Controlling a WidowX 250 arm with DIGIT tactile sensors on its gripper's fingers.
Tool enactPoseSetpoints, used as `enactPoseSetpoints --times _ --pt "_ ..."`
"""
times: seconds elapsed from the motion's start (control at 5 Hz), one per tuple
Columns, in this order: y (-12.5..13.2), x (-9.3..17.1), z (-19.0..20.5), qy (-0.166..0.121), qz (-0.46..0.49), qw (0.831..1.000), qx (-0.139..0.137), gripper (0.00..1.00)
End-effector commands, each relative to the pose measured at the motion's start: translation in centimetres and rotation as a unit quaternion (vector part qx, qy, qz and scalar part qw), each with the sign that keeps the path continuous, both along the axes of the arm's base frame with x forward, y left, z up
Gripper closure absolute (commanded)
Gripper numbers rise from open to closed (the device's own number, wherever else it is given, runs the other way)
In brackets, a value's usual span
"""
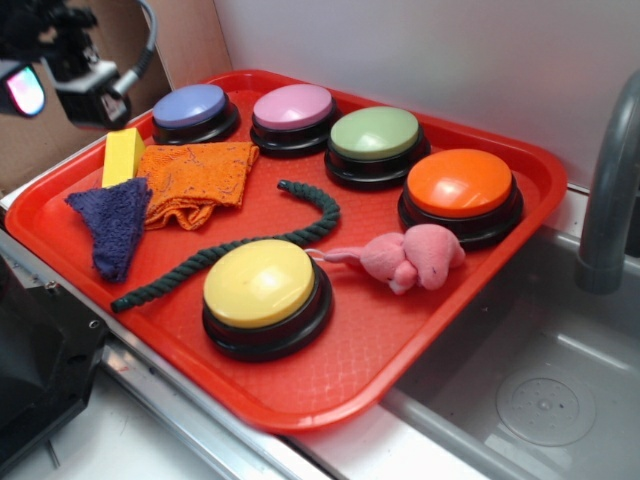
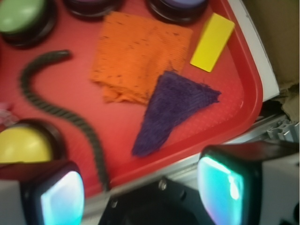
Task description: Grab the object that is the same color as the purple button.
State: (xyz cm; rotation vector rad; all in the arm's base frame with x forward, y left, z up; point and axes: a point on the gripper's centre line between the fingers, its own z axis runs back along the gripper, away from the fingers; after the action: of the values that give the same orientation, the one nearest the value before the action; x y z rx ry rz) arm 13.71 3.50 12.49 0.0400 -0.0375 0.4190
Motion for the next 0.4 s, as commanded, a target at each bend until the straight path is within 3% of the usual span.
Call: enactPoseSetpoints --times 0.0,0.2 --pt "2.5 -0.3 -4.5 -0.018 0.086 0.995 0.037 0.00" --pt "3.8 -0.5 -6.5 -0.025 0.109 0.993 0.044 0.00"
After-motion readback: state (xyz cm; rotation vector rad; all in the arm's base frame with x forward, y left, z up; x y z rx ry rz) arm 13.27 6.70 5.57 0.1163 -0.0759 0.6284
